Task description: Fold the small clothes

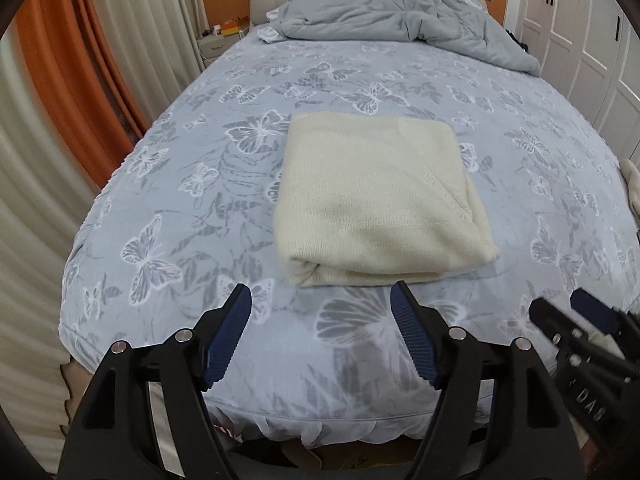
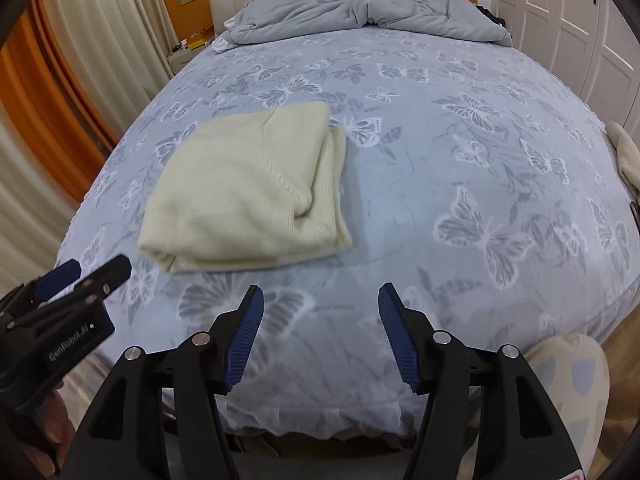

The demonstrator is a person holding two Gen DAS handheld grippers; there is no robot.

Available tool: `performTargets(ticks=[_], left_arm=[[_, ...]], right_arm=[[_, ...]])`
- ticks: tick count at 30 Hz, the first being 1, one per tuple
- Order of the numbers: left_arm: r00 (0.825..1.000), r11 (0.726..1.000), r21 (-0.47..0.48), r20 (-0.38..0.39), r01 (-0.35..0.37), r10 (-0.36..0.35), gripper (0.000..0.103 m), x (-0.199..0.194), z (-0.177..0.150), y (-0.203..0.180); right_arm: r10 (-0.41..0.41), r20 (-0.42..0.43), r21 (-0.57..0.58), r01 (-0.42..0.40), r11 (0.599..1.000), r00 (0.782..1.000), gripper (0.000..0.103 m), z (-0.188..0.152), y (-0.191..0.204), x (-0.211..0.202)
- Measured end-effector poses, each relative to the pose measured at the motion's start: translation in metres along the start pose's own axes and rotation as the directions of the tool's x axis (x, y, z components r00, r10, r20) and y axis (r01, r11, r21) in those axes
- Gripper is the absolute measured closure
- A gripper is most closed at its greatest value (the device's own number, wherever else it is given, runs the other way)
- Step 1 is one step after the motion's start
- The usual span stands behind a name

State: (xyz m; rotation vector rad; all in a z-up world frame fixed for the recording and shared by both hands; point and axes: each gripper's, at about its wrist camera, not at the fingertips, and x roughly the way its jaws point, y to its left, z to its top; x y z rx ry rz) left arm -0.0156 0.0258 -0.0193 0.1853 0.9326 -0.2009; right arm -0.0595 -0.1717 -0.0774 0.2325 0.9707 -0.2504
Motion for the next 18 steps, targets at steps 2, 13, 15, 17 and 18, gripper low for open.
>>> performTargets(ticks=[2, 13, 15, 17, 18], left_arm=[[1.0, 1.0, 0.008, 0.007, -0.011, 0.011, 0.033, -0.005, -0.005, -0.002], [0.999, 0.999, 0.037, 0.023, -0.028, 0.027, 0.033, -0.018, -0.025, -0.008], [0.999, 0.998, 0.045, 0.024, -0.033, 0.032, 0.033, -0.018, -0.028, -0.01], [0.999, 0.998, 0.05, 0.026, -0.037, 0.036, 0.033, -0.02, -0.03, -0.011], [0.999, 0.998, 0.049, 0.025, -0.034, 0.033, 0.033, -0.02, -0.031, -0.011]], right_arm=[[-0.003, 0.011, -0.003, 0.003, 1.0, 1.0, 0.044, -0.006, 0.0, -0.005], [-0.032, 0.022, 0.001, 0.032, 0.999, 0.999, 0.04, -0.028, 0.002, -0.017], [-0.035, 0.018, 0.007, 0.034, 0.999, 0.999, 0.04, -0.032, 0.003, -0.017], [-0.039, 0.019, 0.001, 0.039, 0.999, 0.999, 0.039, -0.034, 0.005, -0.018], [-0.041, 0.022, -0.003, 0.041, 0.999, 0.999, 0.039, -0.036, 0.007, -0.019]])
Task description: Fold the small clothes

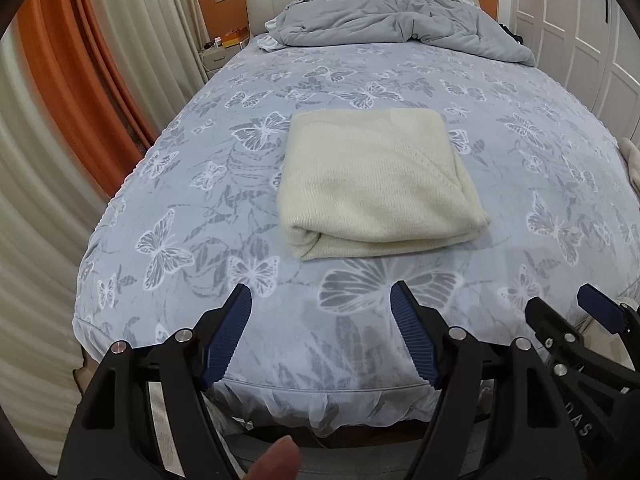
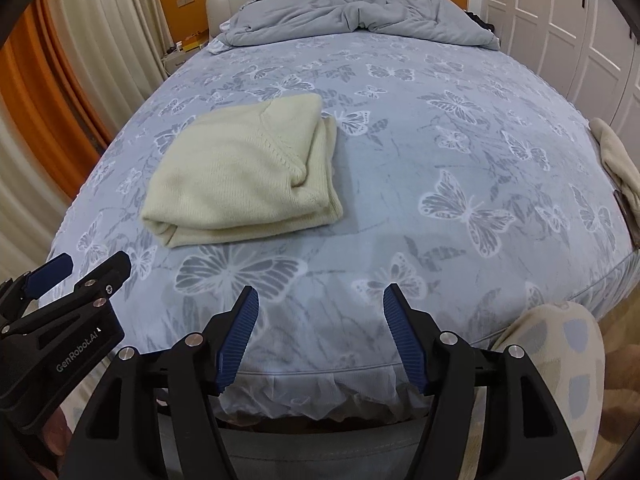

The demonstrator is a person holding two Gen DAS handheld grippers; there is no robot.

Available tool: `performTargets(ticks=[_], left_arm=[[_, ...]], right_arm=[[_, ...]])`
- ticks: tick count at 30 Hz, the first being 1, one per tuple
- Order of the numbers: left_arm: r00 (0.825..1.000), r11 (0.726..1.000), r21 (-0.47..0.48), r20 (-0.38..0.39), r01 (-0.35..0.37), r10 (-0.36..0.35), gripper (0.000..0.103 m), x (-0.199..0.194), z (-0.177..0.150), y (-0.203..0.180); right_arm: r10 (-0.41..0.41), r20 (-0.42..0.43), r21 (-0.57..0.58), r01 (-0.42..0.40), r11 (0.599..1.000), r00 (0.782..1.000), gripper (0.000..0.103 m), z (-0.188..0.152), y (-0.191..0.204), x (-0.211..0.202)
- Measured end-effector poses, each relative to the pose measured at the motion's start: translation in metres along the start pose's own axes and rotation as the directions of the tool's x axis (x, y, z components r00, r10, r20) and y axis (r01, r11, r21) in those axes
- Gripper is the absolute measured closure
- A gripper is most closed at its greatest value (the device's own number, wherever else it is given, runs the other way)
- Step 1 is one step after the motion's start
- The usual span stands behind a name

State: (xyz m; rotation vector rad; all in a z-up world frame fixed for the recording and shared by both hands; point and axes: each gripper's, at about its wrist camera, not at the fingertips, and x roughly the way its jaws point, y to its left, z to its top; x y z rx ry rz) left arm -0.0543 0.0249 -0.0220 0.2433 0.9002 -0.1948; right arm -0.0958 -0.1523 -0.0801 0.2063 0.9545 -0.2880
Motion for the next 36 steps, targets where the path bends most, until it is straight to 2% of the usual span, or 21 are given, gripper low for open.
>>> performTargets(ticks=[13, 36], left_arm=[[0.999, 0.999, 0.013, 0.013, -0.035, 0.035, 0.033, -0.003, -0.008, -0.004], [0.999, 0.999, 0.003, -0.019, -0.033, 0.033, 0.036, 0.006, -0.01, -0.003]], right_arm=[[-0.009, 0.008, -0.019, 0.009, 1.0, 1.0, 0.036, -0.004, 0.009, -0.004], [-0.016, -0.023, -0.018, 0.015, 1.0, 1.0, 0.036, -0.005, 0.007, 0.007]])
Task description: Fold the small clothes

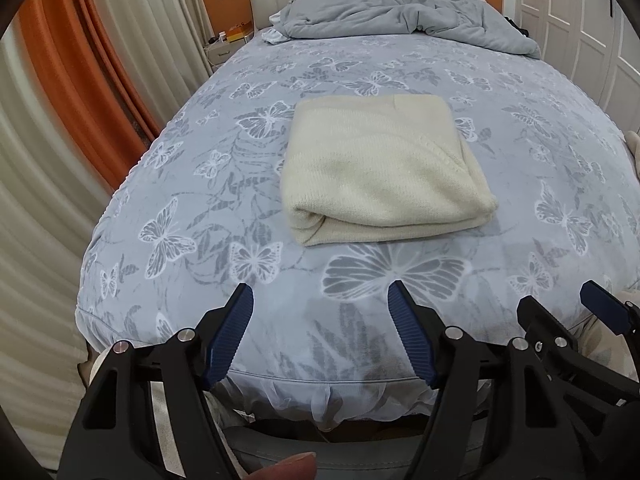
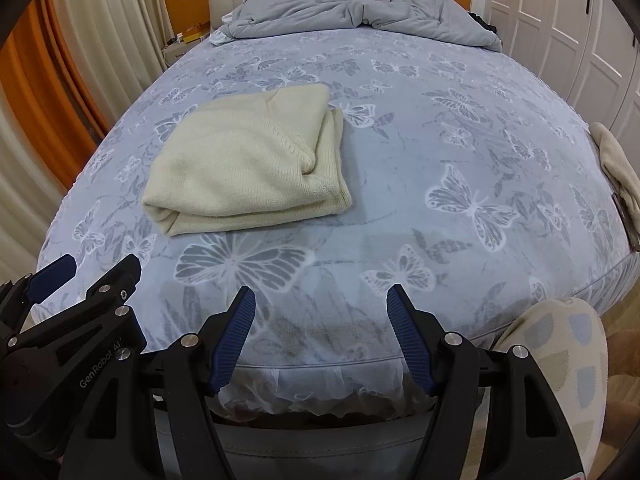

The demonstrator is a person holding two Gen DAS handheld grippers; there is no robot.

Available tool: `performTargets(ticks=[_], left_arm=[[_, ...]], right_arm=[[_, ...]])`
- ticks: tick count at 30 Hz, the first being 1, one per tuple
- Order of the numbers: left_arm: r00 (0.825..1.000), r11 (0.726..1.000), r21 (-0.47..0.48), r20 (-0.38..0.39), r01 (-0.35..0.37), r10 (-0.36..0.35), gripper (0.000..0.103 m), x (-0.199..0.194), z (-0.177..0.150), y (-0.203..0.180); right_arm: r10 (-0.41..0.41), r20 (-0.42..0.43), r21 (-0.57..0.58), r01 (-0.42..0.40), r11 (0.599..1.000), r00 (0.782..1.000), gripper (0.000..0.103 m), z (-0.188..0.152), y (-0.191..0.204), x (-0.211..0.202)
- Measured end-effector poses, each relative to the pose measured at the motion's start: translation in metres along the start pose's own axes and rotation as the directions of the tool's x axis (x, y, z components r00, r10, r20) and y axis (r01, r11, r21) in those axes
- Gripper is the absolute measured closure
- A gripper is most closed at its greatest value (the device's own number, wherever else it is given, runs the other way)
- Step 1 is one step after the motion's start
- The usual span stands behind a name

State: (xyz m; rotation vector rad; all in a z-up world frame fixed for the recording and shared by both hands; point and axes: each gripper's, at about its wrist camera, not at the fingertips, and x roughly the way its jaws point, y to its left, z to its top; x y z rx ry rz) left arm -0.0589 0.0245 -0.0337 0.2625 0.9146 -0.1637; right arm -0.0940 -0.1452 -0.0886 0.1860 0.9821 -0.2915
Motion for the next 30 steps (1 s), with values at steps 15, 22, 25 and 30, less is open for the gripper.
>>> performTargets(ticks=[15, 22, 25, 30], left_arm=[[1.0, 1.0, -0.006, -0.01, -0.006, 0.006, 0.039, 0.004, -0.001, 0.001], [1.0, 1.0, -0.004, -0.006, -0.005, 0.005, 0.039, 0.006, -0.001, 0.001], [1.0, 1.0, -0.017, -0.001, 0.013, -0.013, 0.039, 0.01, 0.001, 0.005], [1.0, 1.0, -0.015, 0.017, 0.005, -0.005, 0.04, 0.011, 0.004, 0.004]], right_arm=[[-0.008, -0.017, -0.002, 0.008, 1.0, 1.0, 0.036, -0.001, 0.005, 0.005], [-0.007, -0.019, -0.001, 0.007, 1.0, 1.0, 0.036, -0.001, 0.004, 0.006], [-0.008, -0.023, 0.01, 0.009, 1.0, 1.0, 0.036, -0.001, 0.003, 0.008], [-0.017, -0.021, 0.022, 0.017, 1.0, 1.0, 0.037, 0.001, 0.007, 0.01]])
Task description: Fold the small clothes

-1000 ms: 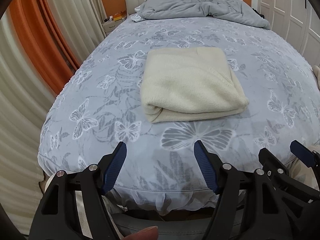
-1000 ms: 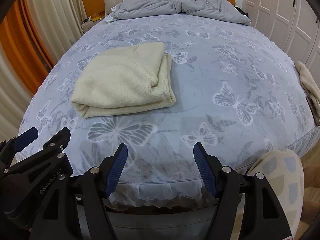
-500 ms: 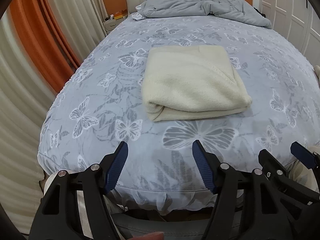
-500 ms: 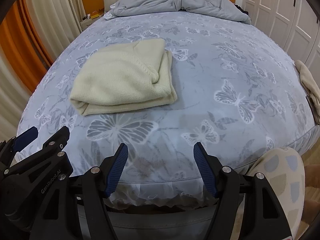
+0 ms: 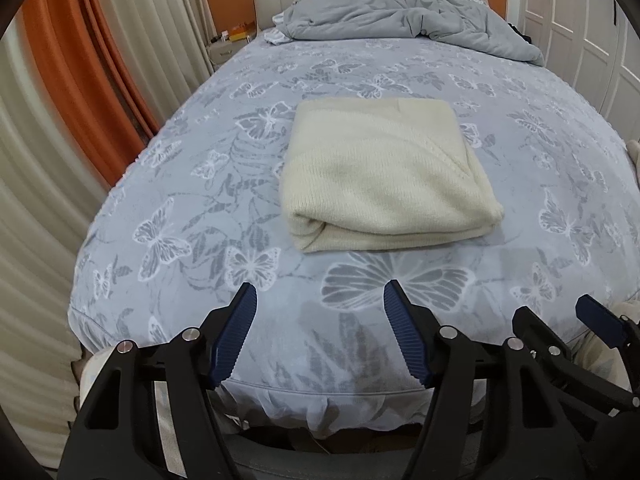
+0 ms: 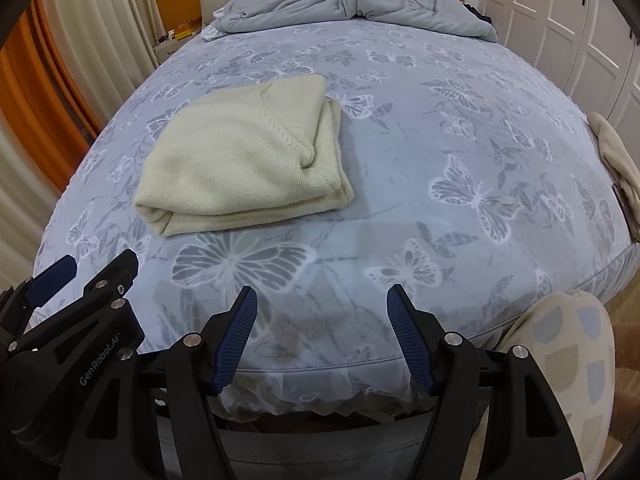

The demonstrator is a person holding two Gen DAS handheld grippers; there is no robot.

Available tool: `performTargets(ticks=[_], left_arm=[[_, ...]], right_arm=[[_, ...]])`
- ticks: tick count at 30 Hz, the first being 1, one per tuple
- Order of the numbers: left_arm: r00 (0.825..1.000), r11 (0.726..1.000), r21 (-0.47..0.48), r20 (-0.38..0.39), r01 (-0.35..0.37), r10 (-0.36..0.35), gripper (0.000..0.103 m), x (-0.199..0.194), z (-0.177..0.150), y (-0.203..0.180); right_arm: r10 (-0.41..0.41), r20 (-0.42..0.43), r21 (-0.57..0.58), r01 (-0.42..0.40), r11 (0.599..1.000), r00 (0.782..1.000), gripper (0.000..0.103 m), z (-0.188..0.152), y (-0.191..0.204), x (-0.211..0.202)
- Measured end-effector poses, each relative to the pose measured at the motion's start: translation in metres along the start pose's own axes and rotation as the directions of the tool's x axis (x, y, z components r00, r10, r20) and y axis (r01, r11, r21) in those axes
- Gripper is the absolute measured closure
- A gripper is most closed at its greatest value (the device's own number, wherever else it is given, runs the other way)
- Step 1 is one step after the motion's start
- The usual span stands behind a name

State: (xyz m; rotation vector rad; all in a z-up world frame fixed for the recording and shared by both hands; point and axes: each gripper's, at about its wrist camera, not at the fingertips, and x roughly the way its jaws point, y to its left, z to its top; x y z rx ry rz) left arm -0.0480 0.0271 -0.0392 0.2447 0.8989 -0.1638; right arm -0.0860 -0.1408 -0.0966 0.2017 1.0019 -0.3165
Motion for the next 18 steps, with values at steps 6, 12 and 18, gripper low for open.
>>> performTargets(ticks=[6, 12, 18], left_arm=[[1.0, 1.0, 0.008, 0.003, -0.011, 0.011, 0.039, 0.0004, 0.0007, -0.002], [1.0, 1.0, 0.002, 0.002, -0.014, 0.014, 0.04, 0.0013, 0.0022, -0.0012], [1.0, 1.0, -0.013, -0.002, -0.016, 0.016, 0.039, 0.0027, 0.0027, 0.0011]], right_arm=[[-0.004, -0.004, 0.004, 0.005, 1.0, 1.0, 0.039, 0.0012, 0.0038, 0.0007], [-0.005, -0.006, 0.008, 0.006, 1.0, 1.0, 0.039, 0.0018, 0.0053, 0.0007], [-0.014, -0.005, 0.003, 0.014, 1.0, 1.0, 0.04, 0.0031, 0.0092, 0.0001]])
